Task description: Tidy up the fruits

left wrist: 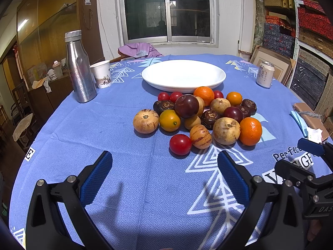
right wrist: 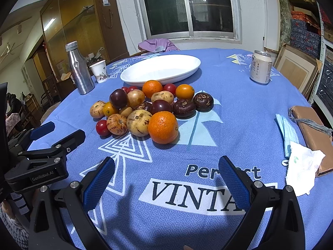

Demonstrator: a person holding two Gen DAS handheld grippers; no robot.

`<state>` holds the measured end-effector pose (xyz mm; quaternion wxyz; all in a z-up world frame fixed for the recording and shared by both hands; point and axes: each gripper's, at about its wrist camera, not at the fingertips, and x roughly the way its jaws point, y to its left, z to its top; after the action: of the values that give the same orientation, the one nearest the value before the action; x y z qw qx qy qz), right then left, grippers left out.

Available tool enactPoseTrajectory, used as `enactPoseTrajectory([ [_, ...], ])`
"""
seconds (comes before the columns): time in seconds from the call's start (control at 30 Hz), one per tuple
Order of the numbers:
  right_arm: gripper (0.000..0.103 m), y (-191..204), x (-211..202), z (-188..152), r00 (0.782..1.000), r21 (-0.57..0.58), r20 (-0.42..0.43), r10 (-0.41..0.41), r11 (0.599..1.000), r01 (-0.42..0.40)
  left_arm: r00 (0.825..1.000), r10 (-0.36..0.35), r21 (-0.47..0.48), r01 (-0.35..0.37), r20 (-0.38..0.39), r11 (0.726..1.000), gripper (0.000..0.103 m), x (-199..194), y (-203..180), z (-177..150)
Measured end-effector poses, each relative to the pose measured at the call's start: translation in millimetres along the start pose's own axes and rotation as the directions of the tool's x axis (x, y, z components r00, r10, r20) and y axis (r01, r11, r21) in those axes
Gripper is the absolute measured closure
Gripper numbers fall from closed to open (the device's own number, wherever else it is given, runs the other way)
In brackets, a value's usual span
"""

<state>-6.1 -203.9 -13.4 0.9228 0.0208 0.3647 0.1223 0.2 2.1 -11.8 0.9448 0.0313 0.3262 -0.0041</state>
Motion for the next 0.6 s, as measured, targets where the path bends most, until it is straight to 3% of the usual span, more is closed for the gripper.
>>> enactPoseTrajectory([
  [0.43,0.003,0,0,0,1.000,0.001,0.002,0.001,1.000,-0.001,1.000,-0.003,-0.002,0.003,-0.007,1.000,0.004,1,0,-1],
  [0.6,0.003,-5,-1,1,0.999,0.021,0.014,0.046,0.999,-0.046,0.991,-0.088,-0.028,0.085,-0.102,0.996,0.004,17,5,-5],
])
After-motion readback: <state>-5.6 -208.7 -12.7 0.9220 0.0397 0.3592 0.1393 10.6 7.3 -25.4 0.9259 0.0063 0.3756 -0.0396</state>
